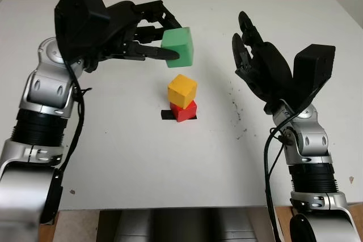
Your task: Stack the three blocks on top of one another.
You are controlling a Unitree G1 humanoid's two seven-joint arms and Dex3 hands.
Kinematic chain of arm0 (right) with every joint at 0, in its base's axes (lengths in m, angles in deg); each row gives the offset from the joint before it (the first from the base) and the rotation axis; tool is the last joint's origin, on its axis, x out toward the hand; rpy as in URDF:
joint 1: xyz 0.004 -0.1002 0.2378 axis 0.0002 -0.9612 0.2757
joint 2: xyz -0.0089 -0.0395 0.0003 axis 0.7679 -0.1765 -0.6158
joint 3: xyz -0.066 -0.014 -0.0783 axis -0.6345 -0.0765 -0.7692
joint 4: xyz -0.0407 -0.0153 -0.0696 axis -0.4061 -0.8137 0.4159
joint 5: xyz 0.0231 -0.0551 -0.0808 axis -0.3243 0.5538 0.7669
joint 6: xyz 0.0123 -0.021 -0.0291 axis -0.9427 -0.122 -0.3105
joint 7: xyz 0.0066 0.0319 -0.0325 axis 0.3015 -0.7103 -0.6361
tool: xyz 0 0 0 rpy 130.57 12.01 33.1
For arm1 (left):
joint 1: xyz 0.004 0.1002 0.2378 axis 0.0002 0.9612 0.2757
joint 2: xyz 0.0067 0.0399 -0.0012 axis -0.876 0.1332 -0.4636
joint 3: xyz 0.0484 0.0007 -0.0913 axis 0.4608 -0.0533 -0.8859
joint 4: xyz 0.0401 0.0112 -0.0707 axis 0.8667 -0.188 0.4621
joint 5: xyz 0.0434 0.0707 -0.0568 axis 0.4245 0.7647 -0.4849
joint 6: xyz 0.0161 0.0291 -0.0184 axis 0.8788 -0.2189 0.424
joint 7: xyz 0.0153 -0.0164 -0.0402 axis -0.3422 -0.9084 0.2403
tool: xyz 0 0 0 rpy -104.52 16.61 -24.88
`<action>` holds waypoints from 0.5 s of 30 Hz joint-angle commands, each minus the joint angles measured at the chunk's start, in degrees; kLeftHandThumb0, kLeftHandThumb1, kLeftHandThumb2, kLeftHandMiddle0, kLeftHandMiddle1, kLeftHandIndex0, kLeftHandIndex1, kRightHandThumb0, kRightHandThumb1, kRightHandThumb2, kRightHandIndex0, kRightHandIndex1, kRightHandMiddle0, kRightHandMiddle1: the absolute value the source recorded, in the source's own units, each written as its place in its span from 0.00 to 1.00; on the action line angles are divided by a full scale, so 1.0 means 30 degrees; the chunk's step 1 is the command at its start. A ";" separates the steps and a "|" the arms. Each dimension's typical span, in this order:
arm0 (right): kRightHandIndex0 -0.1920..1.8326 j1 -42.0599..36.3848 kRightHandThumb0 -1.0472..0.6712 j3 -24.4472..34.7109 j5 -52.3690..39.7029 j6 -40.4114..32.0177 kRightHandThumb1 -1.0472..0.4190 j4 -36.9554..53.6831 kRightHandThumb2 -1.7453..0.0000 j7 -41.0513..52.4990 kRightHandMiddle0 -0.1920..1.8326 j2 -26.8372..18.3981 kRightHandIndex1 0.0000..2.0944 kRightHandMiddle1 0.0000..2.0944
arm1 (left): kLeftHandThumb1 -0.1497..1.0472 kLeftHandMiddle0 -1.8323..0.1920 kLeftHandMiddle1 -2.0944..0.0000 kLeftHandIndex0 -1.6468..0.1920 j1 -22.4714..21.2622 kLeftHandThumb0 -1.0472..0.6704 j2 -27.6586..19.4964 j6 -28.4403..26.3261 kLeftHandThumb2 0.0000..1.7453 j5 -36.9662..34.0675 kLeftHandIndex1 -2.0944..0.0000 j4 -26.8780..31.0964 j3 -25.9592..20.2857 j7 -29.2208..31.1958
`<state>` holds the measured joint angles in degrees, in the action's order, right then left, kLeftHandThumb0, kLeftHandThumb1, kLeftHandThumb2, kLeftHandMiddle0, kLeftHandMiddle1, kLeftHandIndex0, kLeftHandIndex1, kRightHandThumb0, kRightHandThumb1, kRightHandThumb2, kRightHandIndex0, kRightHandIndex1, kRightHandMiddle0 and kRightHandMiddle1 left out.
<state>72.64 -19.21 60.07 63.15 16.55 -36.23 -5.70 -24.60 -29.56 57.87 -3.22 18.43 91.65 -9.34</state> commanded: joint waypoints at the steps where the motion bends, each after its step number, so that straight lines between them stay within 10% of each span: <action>1: 0.00 -0.0146 0.27 0.0064 -0.0016 0.0048 0.00 0.0462 0.62 -0.0042 0.00 -0.0051 0.00 0.00 | 0.94 0.74 0.97 0.64 -0.0789 0.29 0.0009 0.0426 0.03 0.0294 0.24 -0.0239 0.0239 0.0119; 15: 0.00 -0.0109 0.27 0.0054 -0.0085 -0.0021 0.00 0.0427 0.62 0.0113 0.00 -0.0060 0.00 0.00 | 0.93 0.76 0.98 0.67 -0.0801 0.31 -0.0210 0.1260 0.03 0.1057 0.22 -0.0400 0.0801 0.1230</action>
<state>72.41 -19.06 59.85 63.12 16.63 -35.92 -5.68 -25.72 -29.46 60.60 -0.38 16.17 93.68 -6.01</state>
